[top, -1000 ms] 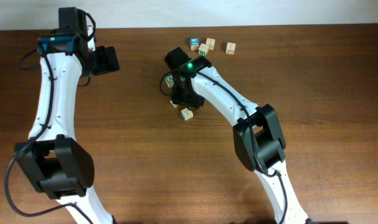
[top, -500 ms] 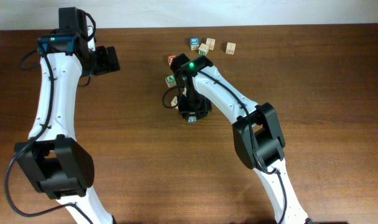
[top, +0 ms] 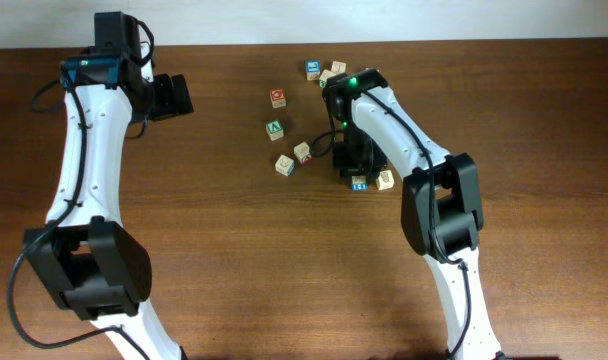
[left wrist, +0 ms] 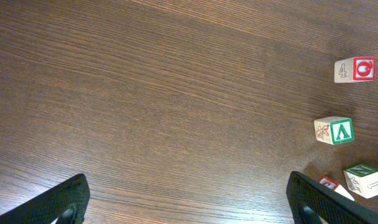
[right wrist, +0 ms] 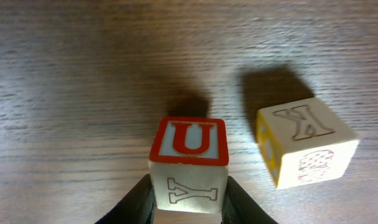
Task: Rotate 4 blocks
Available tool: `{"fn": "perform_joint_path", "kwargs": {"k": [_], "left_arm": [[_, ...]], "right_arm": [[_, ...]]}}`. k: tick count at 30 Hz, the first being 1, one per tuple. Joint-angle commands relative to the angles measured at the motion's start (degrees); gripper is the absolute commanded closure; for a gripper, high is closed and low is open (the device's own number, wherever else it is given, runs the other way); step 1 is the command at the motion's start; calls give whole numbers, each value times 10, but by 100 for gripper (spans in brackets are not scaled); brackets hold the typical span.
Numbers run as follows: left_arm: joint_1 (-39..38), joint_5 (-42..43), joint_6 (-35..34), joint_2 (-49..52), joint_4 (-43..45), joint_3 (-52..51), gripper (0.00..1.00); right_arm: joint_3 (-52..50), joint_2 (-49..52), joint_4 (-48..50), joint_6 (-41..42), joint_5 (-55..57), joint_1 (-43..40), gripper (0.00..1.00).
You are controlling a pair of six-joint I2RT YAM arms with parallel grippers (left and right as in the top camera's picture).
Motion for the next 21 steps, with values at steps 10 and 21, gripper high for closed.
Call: {"fn": "perform_joint_path", "kwargs": {"k": [10,21], "left_arm": [[2,-6,-5,2,-3,14,1],[2,-6,-5,2,-3,14,1]], "right_arm": [[9,3,-10,-1,20,-28,51],[84,18,245,-145,-59,36,36]]}}
